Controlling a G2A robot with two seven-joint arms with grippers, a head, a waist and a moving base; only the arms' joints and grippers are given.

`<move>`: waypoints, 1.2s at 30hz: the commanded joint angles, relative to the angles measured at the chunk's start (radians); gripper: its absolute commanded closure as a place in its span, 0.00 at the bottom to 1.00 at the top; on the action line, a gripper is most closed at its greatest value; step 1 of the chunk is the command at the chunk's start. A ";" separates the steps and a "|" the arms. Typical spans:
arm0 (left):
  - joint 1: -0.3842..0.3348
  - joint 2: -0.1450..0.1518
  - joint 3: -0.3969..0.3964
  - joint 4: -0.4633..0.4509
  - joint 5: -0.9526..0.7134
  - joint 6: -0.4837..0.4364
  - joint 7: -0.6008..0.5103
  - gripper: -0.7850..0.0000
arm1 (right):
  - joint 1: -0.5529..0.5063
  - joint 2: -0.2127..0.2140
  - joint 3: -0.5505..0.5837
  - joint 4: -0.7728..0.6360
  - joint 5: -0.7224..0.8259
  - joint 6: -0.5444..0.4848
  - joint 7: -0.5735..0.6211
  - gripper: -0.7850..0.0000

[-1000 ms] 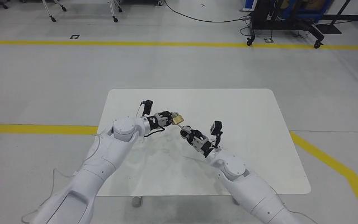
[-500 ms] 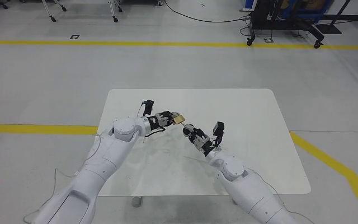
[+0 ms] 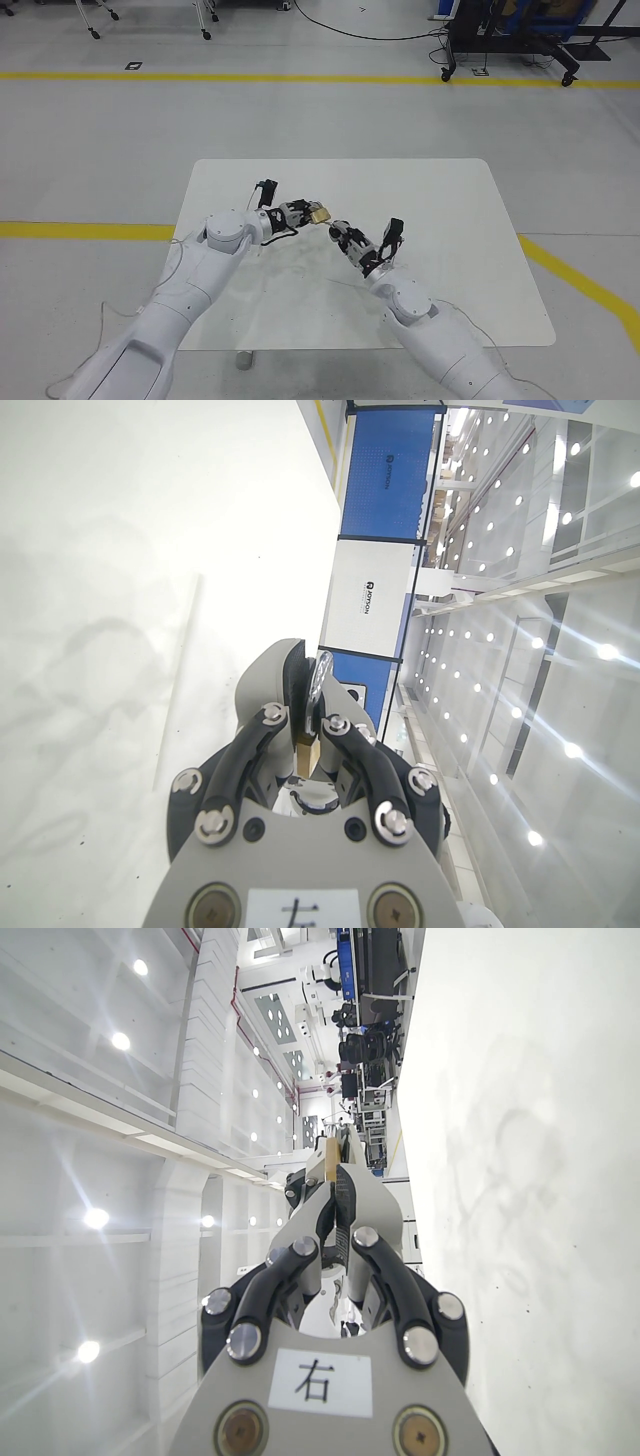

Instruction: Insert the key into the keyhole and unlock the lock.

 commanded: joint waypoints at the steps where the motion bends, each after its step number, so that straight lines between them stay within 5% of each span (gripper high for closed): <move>1: 0.000 -0.003 -0.002 0.003 -0.004 0.001 0.008 1.00 | -0.003 -0.004 -0.005 -0.006 -0.022 -0.001 -0.037 1.00; 8: -0.002 -0.011 -0.004 0.013 -0.001 0.005 0.012 1.00 | -0.006 -0.023 -0.039 -0.022 -0.080 0.012 -0.090 1.00; 13: -0.006 -0.014 -0.020 0.023 -0.012 -0.005 0.006 1.00 | -0.010 -0.028 -0.049 -0.033 -0.039 0.013 0.007 1.00; 22: 0.006 0.004 -0.136 0.036 -0.162 -0.044 -0.099 1.00 | -0.010 -0.028 -0.049 -0.033 -0.039 0.013 0.007 1.00; 30: 0.042 0.008 -0.181 0.000 -0.218 -0.136 -0.154 1.00 | -0.099 -0.046 -0.024 -0.106 -0.270 -0.328 -0.329 1.00; 36: 0.055 0.006 -0.180 -0.020 -0.195 -0.170 -0.149 1.00 | -0.096 -0.059 -0.037 -0.089 -0.426 -0.283 -0.435 1.00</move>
